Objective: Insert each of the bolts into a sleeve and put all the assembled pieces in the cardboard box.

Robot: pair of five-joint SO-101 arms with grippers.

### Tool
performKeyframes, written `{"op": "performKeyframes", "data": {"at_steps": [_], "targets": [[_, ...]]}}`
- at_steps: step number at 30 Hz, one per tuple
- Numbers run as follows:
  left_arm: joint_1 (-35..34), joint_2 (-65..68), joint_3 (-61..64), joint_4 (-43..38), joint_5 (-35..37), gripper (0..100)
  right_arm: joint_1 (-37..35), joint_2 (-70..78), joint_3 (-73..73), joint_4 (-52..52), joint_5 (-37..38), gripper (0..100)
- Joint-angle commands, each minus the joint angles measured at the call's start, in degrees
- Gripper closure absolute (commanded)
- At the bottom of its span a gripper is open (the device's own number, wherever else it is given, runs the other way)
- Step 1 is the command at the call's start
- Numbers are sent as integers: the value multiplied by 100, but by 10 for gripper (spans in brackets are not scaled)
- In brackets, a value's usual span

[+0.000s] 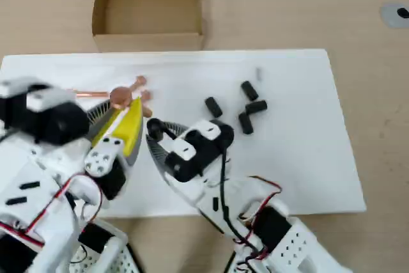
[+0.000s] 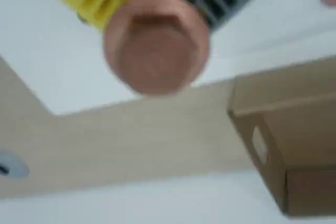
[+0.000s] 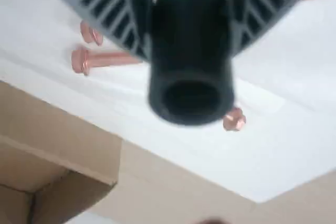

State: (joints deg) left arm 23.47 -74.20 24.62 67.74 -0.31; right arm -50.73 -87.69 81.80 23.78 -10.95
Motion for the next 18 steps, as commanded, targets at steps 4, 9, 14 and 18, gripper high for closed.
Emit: {"op": "performKeyframes", "data": {"at_steps": [4,9,14,18], "targets": [[62,549,-791,290,-9,995,-40,-110,-22,-123,-26,988],[70,585,-791,440,-9,995,-40,-119,-22,-132,-26,988],[316,593,-791,668,-9,995,-40,-119,-13,-132,-18,988],[334,593,-756,668,-9,995,-40,-119,-13,-132,-18,988]]}}
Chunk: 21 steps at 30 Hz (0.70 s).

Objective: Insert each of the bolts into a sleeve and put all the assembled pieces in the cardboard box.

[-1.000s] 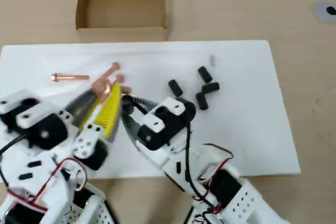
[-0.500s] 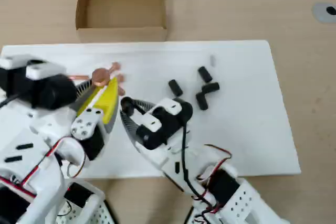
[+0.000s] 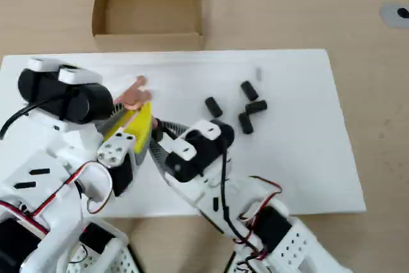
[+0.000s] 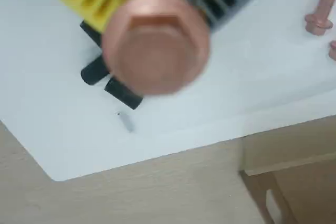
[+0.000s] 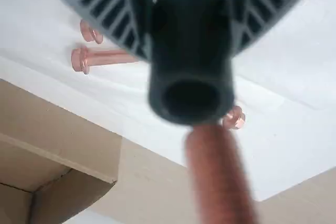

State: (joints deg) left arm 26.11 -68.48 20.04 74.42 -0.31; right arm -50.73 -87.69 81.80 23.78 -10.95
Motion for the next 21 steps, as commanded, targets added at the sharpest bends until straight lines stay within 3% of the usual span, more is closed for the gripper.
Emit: {"op": "performKeyframes", "data": {"at_steps": [1,21], "targets": [[70,22,-299,0,-9,995,-40,-119,-13,-132,-18,988],[70,22,255,18,-26,995,-40,-119,-13,-132,-18,988]]}}
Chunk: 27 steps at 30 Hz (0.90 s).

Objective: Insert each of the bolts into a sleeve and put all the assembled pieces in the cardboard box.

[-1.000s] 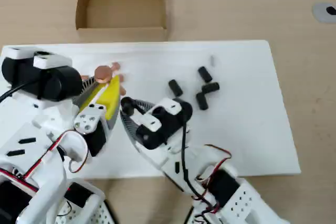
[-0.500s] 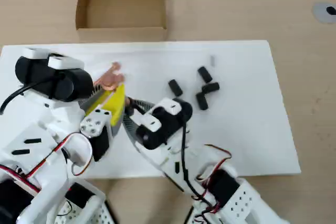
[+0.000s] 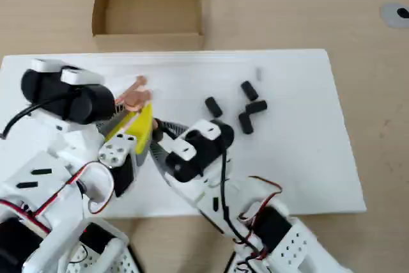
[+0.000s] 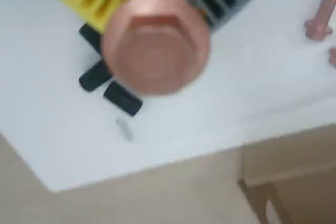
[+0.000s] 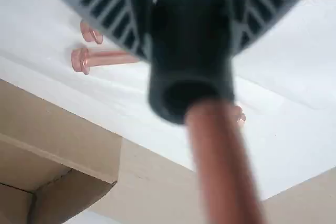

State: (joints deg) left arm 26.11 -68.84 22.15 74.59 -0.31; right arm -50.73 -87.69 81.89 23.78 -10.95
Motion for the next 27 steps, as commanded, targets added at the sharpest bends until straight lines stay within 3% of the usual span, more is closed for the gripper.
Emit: {"op": "performKeyframes", "data": {"at_steps": [1,27], "targets": [[70,57,97,0,-26,995,-40,-119,-22,-132,-18,988],[-167,48,448,-273,-316,995,-40,-119,-40,-132,-18,988]]}}
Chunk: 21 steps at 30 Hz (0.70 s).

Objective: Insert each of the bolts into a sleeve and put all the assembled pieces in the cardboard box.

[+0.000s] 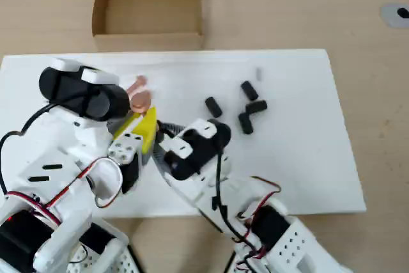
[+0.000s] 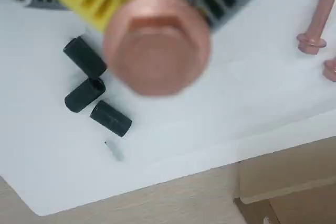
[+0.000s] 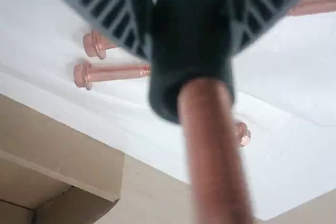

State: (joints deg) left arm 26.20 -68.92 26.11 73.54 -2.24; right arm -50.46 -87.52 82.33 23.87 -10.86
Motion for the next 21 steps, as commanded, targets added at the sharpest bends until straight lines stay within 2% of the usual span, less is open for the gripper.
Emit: {"op": "performKeyframes", "data": {"at_steps": [1,6,21], "targets": [[-308,57,114,-308,-211,995,-66,-136,-84,-141,-26,988],[-756,57,492,-774,-334,995,-66,-136,-75,-141,-26,988],[-580,22,510,-536,-114,995,-66,-136,-66,-141,-26,988]]}}
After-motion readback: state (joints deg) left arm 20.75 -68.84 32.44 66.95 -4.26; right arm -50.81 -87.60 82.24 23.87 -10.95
